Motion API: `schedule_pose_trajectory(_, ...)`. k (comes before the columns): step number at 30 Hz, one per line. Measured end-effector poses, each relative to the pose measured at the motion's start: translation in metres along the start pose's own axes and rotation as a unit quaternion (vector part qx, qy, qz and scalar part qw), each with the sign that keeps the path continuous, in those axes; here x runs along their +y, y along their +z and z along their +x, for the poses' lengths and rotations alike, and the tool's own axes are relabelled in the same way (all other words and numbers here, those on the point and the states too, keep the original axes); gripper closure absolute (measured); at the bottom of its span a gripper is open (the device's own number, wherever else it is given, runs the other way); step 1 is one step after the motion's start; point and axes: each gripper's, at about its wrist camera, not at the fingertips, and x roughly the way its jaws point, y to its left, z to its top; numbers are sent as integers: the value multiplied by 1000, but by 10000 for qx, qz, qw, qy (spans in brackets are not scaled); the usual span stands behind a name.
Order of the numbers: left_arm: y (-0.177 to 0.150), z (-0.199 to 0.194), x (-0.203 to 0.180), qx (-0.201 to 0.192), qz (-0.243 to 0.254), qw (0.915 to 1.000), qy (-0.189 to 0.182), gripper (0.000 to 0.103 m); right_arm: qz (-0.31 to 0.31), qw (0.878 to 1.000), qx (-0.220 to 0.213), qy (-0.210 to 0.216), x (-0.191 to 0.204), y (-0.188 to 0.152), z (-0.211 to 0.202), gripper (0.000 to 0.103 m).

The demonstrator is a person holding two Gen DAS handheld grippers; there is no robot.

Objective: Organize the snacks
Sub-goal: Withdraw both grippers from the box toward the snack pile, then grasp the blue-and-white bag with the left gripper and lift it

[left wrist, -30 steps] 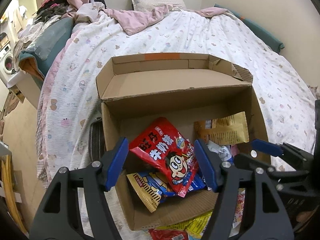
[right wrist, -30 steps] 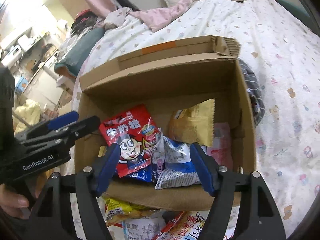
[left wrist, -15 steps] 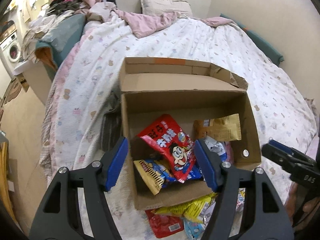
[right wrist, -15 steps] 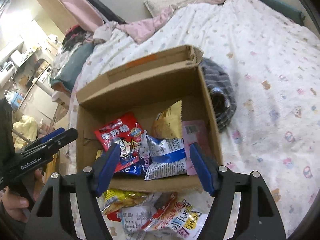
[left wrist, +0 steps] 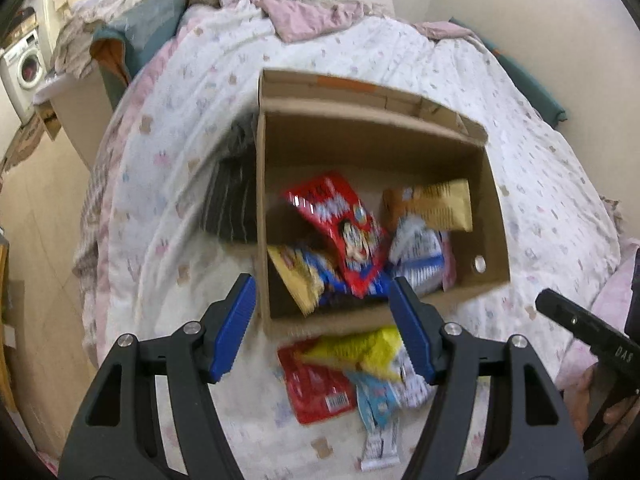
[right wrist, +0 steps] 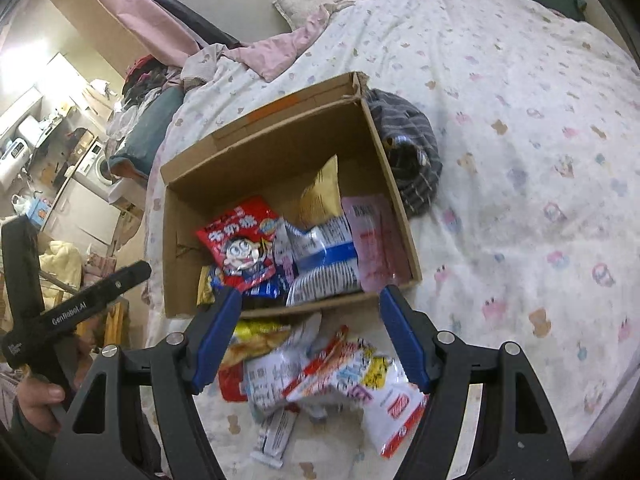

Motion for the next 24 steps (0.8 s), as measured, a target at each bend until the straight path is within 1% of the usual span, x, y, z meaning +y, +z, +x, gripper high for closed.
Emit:
schedule_pose_trajectory(4, -34, 6, -3, 437, -115, 9989, -158, 38, 78, 10000, 45, 20, -3, -15, -9, 29)
schedule_pose_trajectory(8, -68, 19, -10, 946, -83, 9948, -366, 38, 117, 9999, 85, 12, -7, -28, -15, 29)
schedule_pose_trajectory(11, -82, 25, -19, 1133, -74, 9929, -343, 38, 91, 9999, 85, -27, -11, -34, -20, 29)
schedule_pose_trajectory(14, -83, 38, -31, 1421, -240, 9887, -403, 38, 97, 9998, 97, -108, -19, -36, -21, 29)
schedule_pose_trajectory(17, -77, 54, -39, 1651, -754, 9819, -544, 38, 212, 9995, 165, -154, -29, -38, -19, 29)
schedule_pose_trajectory(19, -70, 67, -49, 1793, -989, 9771, -578, 38, 388, 9991, 73, -159, -37, -39, -23, 29)
schedule_pose_trajectory(21, -65, 81, -63, 1895, -1034, 9754, -456, 37, 518, 9985, 24, -160, -45, -39, -26, 29)
schedule_pose_trajectory(24, -61, 96, -76, 1923, -1010, 9759, -196, 37, 695, 9975, 1, -132, -57, -39, -32, 29)
